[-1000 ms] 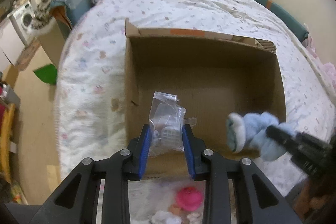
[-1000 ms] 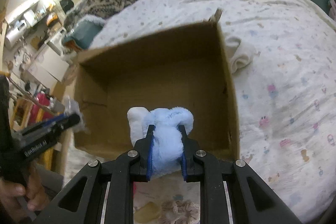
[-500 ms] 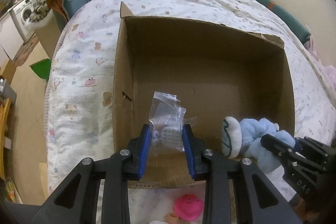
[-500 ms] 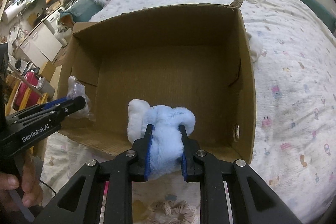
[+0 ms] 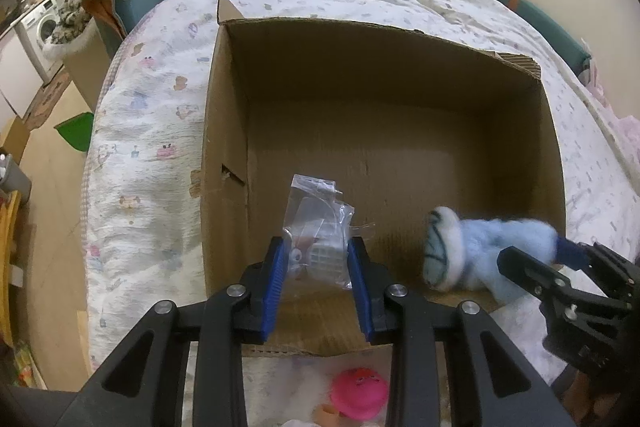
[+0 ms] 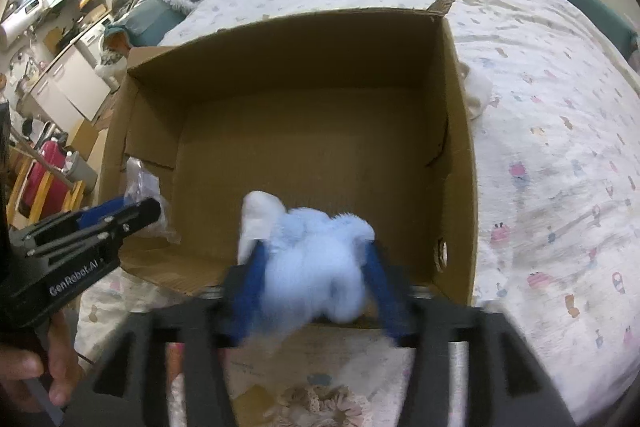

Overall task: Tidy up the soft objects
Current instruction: 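Carry the bag and blue plush into the box and open both grippers, then lift both open grippers out of the box, then grasp the beige lace scrunchie with the right gripper while the left gripper grasps the white fabric piece, then carry the scrunchie and white fabric into the box and open both grippers, then lift both open grippers out of the box, then grasp the small orange item beside the pink duck with the left gripper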

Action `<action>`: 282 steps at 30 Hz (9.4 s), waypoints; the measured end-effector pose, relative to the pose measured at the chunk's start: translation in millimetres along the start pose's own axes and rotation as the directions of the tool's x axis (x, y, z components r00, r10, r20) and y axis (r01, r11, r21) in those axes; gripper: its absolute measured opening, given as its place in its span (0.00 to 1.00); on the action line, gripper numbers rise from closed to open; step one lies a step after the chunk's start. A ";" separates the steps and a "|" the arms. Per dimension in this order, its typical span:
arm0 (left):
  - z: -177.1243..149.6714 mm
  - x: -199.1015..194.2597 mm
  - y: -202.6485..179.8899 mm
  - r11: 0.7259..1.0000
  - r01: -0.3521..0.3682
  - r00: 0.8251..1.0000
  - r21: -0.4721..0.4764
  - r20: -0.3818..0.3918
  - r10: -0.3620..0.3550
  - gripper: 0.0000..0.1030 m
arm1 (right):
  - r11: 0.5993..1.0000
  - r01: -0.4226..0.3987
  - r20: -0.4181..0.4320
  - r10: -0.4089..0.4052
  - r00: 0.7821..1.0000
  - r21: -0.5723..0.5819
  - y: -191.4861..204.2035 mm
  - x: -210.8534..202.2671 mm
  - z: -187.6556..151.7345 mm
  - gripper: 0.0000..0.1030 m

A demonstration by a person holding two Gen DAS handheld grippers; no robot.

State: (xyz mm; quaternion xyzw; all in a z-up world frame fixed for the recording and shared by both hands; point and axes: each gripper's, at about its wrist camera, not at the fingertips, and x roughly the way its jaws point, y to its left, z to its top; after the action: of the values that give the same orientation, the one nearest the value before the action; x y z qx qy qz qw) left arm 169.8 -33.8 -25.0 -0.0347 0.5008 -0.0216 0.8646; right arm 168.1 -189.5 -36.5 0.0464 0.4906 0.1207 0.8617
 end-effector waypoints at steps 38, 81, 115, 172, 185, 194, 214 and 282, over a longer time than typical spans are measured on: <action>-36.7 -70.8 25.1 1.000 -0.002 0.998 -0.005 0.057 0.002 0.68 | 0.998 -0.007 0.030 0.005 1.000 0.061 -3.0 -42.7 -37.4 0.75; -72.7 -55.5 68.9 0.978 -0.026 0.995 -0.208 -0.101 0.005 0.68 | 0.986 0.169 -0.412 -0.155 0.898 -0.001 -8.0 50.6 -89.5 0.14; -106.3 -33.4 6.6 0.995 0.042 0.976 0.093 -0.218 -0.021 0.05 | 0.994 -0.055 -0.189 0.073 0.979 0.094 -14.8 -28.3 -67.8 0.12; -5.3 -8.5 12.5 0.998 -0.048 0.999 0.036 0.026 0.047 0.05 | 0.995 -0.099 -0.038 0.101 0.994 0.032 7.0 5.8 -0.8 0.12; -6.8 -8.0 10.6 0.998 -0.047 0.999 0.036 0.030 0.045 0.05 | 0.993 -0.105 -0.046 0.108 0.993 0.058 0.9 6.4 -2.1 0.14; -6.5 -7.6 10.8 0.998 -0.050 0.998 0.033 0.029 0.049 0.06 | 0.993 -0.102 -0.017 0.103 0.995 0.061 -1.4 0.1 -0.6 0.21; -5.4 -24.2 2.7 0.999 -0.039 0.995 0.026 0.089 0.037 0.69 | 0.982 -0.118 0.141 0.098 0.985 0.147 -21.3 -31.5 5.4 1.00; -121.4 39.5 1.9 0.993 0.096 0.884 -0.073 -0.452 -0.119 0.12 | 0.966 -0.041 -0.143 0.079 0.987 0.256 -33.4 -24.3 -72.1 1.00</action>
State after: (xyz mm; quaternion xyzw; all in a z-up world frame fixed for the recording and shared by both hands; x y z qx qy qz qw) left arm 84.1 -39.4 -119.5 -0.0773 0.6870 -0.0646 0.7197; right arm 99.8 -230.7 -59.9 0.1610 0.5644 0.0867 0.8050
